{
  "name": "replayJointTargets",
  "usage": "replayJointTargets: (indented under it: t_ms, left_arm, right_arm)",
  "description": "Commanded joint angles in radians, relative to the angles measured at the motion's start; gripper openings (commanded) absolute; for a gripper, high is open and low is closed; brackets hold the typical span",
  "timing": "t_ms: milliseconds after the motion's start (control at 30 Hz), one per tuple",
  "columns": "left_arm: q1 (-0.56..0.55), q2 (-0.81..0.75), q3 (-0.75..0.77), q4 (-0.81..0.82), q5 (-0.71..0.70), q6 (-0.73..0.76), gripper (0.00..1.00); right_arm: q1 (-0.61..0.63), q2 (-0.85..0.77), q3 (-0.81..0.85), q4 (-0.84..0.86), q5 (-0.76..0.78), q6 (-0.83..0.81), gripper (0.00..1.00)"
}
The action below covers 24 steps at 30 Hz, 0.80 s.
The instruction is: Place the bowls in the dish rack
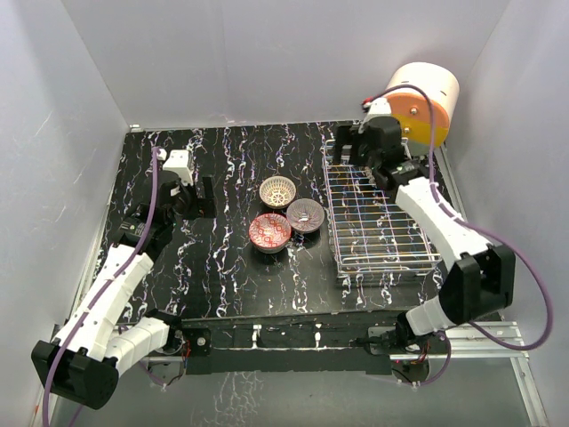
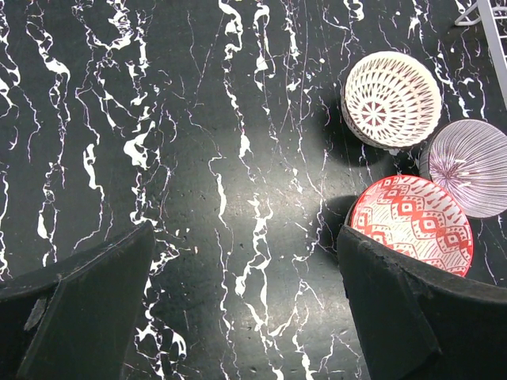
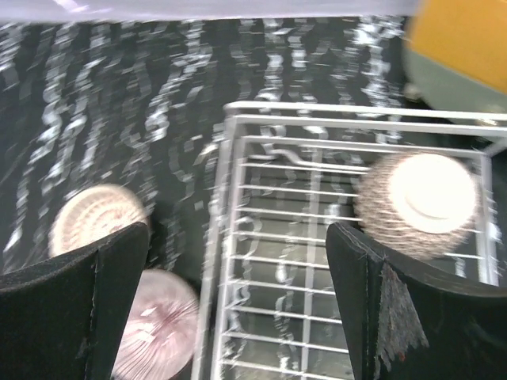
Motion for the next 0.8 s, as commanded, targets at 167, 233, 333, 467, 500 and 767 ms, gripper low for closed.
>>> replayJointTargets:
  t_ms: [167, 233, 333, 467, 500, 767]
  left_arm:
    - [-0.004, -0.072, 0.012, 0.002, -0.04, -0.027, 0.97]
    - [-0.003, -0.084, 0.009, 0.002, -0.045, -0.035, 0.97]
    - [-0.003, -0.102, 0.011, -0.007, -0.067, -0.045, 0.97]
    - [-0.003, -0.13, 0.025, -0.033, -0.13, -0.046, 0.97]
    - [-0.003, -0.137, 0.029, -0.039, -0.143, -0.045, 0.97]
    - [-0.003, -0.232, 0.041, -0.049, -0.252, -0.055, 0.97]
  right_arm:
    - [0.192, -0.102, -0.122, -0.021, -0.335, -0.152, 0.97]
    - [0.226, -0.072, -0.126, -0.021, -0.358, -0.139, 0.94]
    - [0.31, -0.023, -0.118, -0.018, -0.298, -0.136, 0.91]
    - [0.437, 0.016, -0.1, -0.008, -0.273, -0.173, 0.87]
    - [0.458, 0.017, -0.102, -0.002, -0.288, -0.19, 0.87]
    - [0.559, 0.047, -0.145, 0.027, -0.391, -0.268, 0.83]
